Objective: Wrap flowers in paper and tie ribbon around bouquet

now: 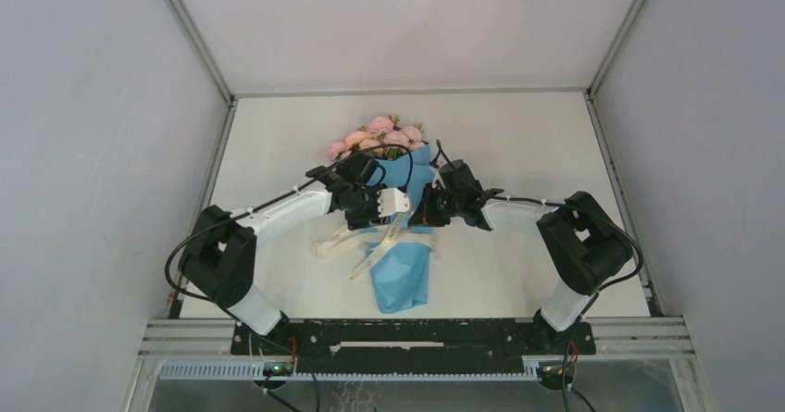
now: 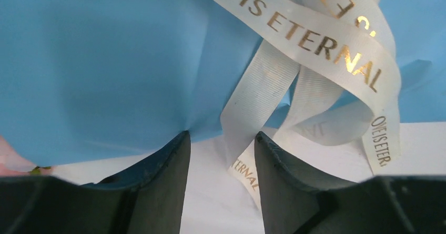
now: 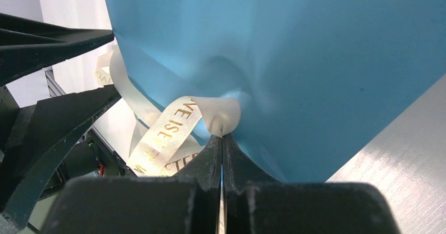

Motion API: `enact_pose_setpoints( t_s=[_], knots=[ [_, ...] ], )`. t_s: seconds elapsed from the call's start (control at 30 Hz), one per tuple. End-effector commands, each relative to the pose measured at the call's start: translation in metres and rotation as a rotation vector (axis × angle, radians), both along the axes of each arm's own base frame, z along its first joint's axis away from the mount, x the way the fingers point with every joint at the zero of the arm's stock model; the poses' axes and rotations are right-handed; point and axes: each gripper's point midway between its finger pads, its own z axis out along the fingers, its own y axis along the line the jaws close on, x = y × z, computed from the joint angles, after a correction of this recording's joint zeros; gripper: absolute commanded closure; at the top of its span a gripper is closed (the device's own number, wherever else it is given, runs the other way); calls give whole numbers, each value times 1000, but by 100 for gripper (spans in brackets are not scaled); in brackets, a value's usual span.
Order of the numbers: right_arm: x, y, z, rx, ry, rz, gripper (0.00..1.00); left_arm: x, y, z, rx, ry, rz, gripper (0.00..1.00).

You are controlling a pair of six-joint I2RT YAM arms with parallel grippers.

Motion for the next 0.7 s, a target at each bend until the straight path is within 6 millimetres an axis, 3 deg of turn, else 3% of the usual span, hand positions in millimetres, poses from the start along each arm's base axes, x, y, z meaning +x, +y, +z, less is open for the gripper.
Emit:
enact_pose_setpoints(
  t_s=[0.0, 0.17, 0.23, 0.33, 0.47, 0.57, 0.67],
  knots=[
    [12, 8, 23, 43, -69, 18, 100, 19, -15, 17, -40, -102, 3, 47],
    [13, 8, 23, 43, -68, 17, 100, 18, -8, 2, 7, -92, 12, 51],
    [13, 8, 22, 48, -67, 16, 100, 21, -7, 3, 15, -104, 23, 64],
    [15, 12, 24, 63, -71, 14, 100, 25, -7, 16, 2, -121, 53, 98],
    [21, 17, 24, 74, -73, 15, 100, 23, -7, 52, -62, -156, 116, 100],
    [30, 17, 20, 67, -61, 6, 100, 14, -2, 94, -138, -172, 172, 100],
    [37, 15, 14, 67, -52, -12, 100, 10, 16, 142, -204, -199, 280, 100]
  ],
)
